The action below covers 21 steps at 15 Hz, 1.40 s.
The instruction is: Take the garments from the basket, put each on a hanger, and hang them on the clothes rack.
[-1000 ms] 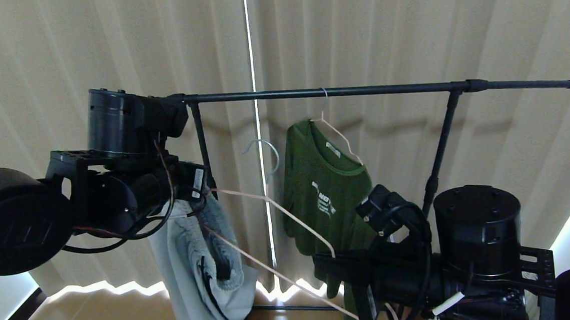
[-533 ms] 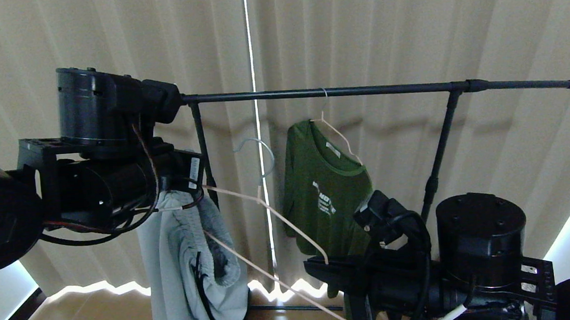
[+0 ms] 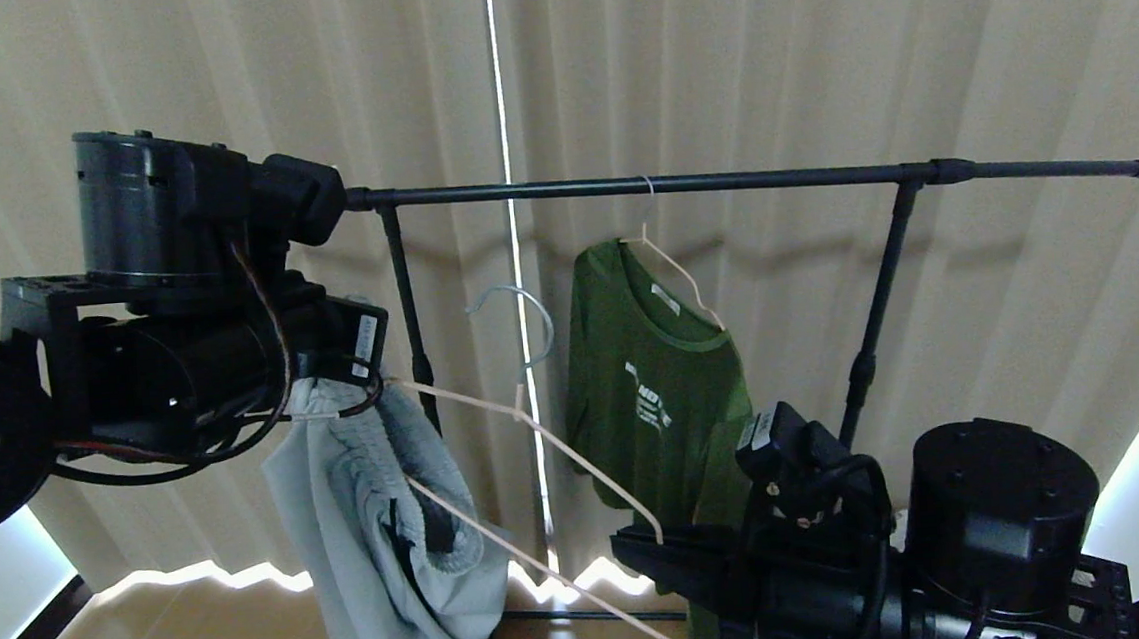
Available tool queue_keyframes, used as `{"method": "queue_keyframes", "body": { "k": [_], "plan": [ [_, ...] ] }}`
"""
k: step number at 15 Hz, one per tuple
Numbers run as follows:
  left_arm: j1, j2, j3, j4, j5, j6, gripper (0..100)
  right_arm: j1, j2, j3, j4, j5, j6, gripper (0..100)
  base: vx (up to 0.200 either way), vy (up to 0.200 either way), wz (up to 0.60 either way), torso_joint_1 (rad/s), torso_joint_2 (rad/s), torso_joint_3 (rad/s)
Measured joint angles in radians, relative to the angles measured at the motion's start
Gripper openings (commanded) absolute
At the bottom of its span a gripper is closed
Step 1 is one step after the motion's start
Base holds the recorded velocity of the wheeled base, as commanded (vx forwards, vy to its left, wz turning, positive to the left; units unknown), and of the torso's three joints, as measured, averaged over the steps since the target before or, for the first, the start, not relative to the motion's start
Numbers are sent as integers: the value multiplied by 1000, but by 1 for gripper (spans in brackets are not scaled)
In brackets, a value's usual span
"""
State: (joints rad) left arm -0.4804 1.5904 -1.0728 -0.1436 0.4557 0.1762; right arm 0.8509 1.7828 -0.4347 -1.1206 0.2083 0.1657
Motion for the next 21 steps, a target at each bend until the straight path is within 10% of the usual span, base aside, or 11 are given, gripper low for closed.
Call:
{"method": "queue_keyframes", "body": {
  "k": [6,21],
  "plan": [
    [-4,-6,30,-2,-29,-9,0,1,-21,6,8,8,-3,0,0,0,0,0,0,0],
    [-18,-168,88,-5,-606,-2,0,-14,41,-40,13,7,6,0,0,0,0,0,0,0]
  ]
}}
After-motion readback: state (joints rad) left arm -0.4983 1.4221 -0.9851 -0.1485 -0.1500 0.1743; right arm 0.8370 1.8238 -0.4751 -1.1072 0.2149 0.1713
